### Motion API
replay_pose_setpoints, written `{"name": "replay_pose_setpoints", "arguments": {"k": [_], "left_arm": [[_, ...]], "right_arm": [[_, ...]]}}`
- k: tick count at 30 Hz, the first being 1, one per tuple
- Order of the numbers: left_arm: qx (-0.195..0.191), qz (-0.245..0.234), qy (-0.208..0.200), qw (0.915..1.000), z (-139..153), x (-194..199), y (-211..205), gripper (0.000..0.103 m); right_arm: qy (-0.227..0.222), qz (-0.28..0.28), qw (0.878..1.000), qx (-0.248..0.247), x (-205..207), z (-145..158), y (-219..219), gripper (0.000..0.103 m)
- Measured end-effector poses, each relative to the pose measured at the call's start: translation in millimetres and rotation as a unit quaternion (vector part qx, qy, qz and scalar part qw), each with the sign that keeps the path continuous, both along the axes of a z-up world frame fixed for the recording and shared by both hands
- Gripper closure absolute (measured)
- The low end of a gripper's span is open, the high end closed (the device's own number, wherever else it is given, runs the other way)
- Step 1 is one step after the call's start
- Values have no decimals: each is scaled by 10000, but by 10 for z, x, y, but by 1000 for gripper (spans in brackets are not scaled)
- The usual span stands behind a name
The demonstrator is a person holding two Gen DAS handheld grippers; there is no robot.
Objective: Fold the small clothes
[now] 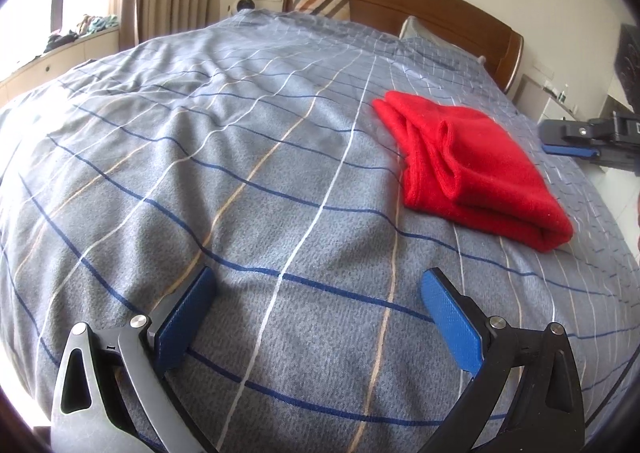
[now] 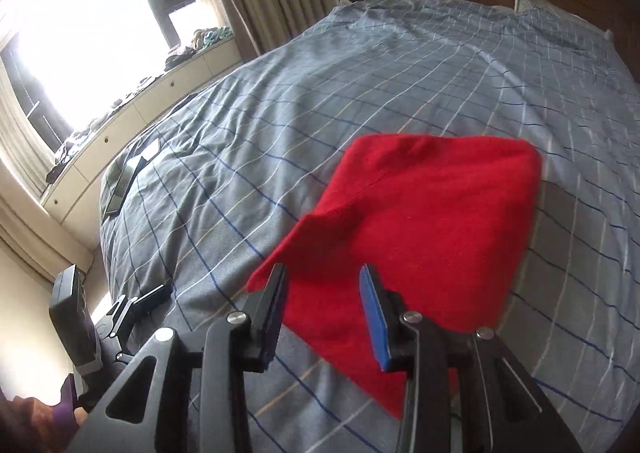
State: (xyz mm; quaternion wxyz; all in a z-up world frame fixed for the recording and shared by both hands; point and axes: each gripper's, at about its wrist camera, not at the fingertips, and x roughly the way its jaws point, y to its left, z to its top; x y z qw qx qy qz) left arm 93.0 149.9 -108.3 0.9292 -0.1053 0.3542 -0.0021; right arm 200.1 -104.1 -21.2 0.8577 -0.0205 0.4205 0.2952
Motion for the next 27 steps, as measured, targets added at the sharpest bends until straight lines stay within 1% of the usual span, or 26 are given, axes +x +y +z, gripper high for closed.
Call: {"name": "replay_pose_setpoints", "arguments": {"k": [2, 3, 6, 7, 8, 9, 10, 11, 12, 14, 15, 17, 18, 20, 21, 22, 24, 25, 27], "left_arm": [[16, 5, 19, 10000, -9, 13, -9, 1], [43, 15, 28, 10000, -14, 19, -19, 0], [170, 45, 43, 9998, -29, 21, -57, 0], [218, 50, 43, 9997, -33, 18, -71, 0], [260, 51, 39, 9996, -35, 13, -79, 0], [291, 43, 33, 9996, -39, 7, -83, 0], [320, 30, 22, 9995, -44, -3, -91, 0], [351, 22, 14, 9994, -49, -5, -99, 0], [383, 24, 16, 9993, -53, -1, -109, 0], [451, 54, 29, 9990, -58, 13, -131, 0], [491, 70, 47, 9988, -54, 17, -142, 0], [523, 15, 150, 9985, -4, 2, -172, 0], [426, -87, 155, 9989, 50, -27, -181, 1], [-58, -472, -99, 9988, 204, -125, -191, 1], [-302, -692, -245, 9968, 292, -130, -207, 1], [-453, -926, -330, 9941, 384, -87, -250, 1], [-549, -1425, -297, 9878, 584, 148, -379, 1], [-630, -1621, -239, 9845, 677, 320, -453, 1], [-978, -1932, 115, 9762, 771, 765, -547, 1]], "right_arm": [[-17, -181, 9998, -81, -64, 7, -252, 66], [116, -211, 9996, -114, -67, -68, -318, 66], [769, -263, 9965, -185, -91, -520, -322, 65], [867, -286, 9952, -358, -118, -686, -295, 65], [676, -348, 9958, -512, -189, -746, -260, 65], [418, -405, 9966, -576, -275, -729, -229, 63], [261, -478, 9967, -595, -357, -683, -208, 60], [173, -556, 9969, -529, -444, -630, -203, 47], [100, -609, 9973, -397, -545, -576, -223, 37], [-174, -754, 9968, -192, -829, -495, -289, 30], [-311, -847, 9958, -146, -989, -489, -333, 24], [-457, -1004, 9938, -100, -1299, -549, -430, 20], [-461, -1080, 9930, -117, -1433, -606, -494, 20], [-374, -1204, 9919, -171, -1618, -696, -631, 20], [-326, -1259, 9914, -169, -1680, -721, -704, 20], [-301, -1315, 9907, -161, -1698, -726, -803, 20], [-312, -1399, 9896, -108, -1638, -671, -939, 20], [-324, -1426, 9892, -47, -1543, -612, -989, 20], [-331, -1513, 9878, 146, -1271, -474, -1065, 20]]}}
